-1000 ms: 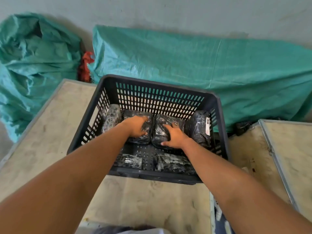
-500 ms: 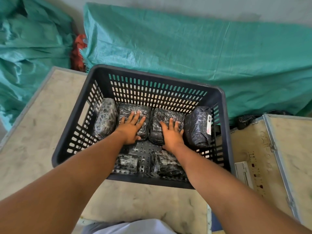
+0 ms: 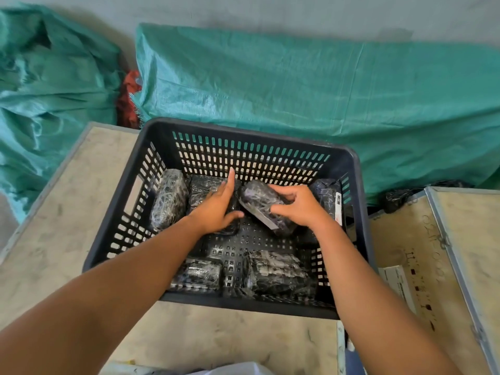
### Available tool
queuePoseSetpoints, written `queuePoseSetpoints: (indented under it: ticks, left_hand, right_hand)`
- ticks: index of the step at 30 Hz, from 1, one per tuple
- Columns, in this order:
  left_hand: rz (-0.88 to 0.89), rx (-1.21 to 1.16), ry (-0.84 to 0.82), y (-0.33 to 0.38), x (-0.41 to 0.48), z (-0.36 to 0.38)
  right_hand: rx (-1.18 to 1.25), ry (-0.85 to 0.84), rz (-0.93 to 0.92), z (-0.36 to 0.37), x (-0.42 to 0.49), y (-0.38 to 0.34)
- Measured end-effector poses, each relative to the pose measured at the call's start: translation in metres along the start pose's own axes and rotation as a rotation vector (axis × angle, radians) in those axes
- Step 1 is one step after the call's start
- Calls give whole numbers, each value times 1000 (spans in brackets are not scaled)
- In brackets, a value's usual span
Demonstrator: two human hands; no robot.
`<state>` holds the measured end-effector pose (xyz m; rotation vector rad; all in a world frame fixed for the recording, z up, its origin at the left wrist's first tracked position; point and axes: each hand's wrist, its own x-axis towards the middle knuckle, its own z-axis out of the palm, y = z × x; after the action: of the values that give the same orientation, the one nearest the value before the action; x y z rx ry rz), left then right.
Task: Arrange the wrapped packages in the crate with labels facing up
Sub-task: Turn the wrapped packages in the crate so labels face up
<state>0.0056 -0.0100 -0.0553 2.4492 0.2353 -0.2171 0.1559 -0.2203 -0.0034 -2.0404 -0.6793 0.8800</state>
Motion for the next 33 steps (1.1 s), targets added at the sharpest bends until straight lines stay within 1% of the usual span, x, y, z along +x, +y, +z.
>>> queuePoseSetpoints:
  ticks: [3, 5, 9, 12, 14, 16, 17, 18, 21, 22, 24, 25, 28, 30, 33]
  left_hand:
    - [117, -14, 83, 5, -2, -3]
    - [168, -19, 83, 7, -2, -5]
    - [261, -101, 74, 12, 2, -16]
    - [194, -220, 95, 12, 4, -16]
    - [109, -311, 124, 13, 5, -14]
    - [12, -398, 160, 14, 6, -13]
    - [-29, -425, 174, 15, 6, -13]
    - [-56, -432, 181, 16, 6, -12]
    - [-98, -402, 170, 22, 6, -4]
    - [-113, -395, 159, 25, 6, -1]
    - [-142, -378, 92, 29, 5, 2]
    - [-143, -354, 25, 29, 5, 4]
    - [-83, -218, -157, 27, 3, 17]
    - [-89, -136, -201, 22, 5, 25]
    - [-95, 27, -183, 15, 4, 37]
  right_hand:
    - [202, 25, 17, -10, -4, -3]
    - [305, 30, 30, -14, -5, -9]
    - [514, 32, 102, -24, -5, -17]
    - [608, 57, 149, -26, 2, -14]
    - [716, 104, 167, -26, 5, -12]
    - [782, 119, 146, -24, 7, -9]
    - [765, 109, 137, -23, 7, -7]
    - [696, 101, 132, -20, 7, -5]
    - [340, 149, 88, -12, 7, 1]
    - [259, 170, 62, -10, 7, 3]
    - [173, 173, 39, -9, 9, 7]
    - [130, 157, 36, -9, 10, 9]
    - [2, 116, 29, -6, 11, 13]
    - [-38, 100, 48, -1, 13, 14]
    - [-144, 108, 81, 5, 16, 17]
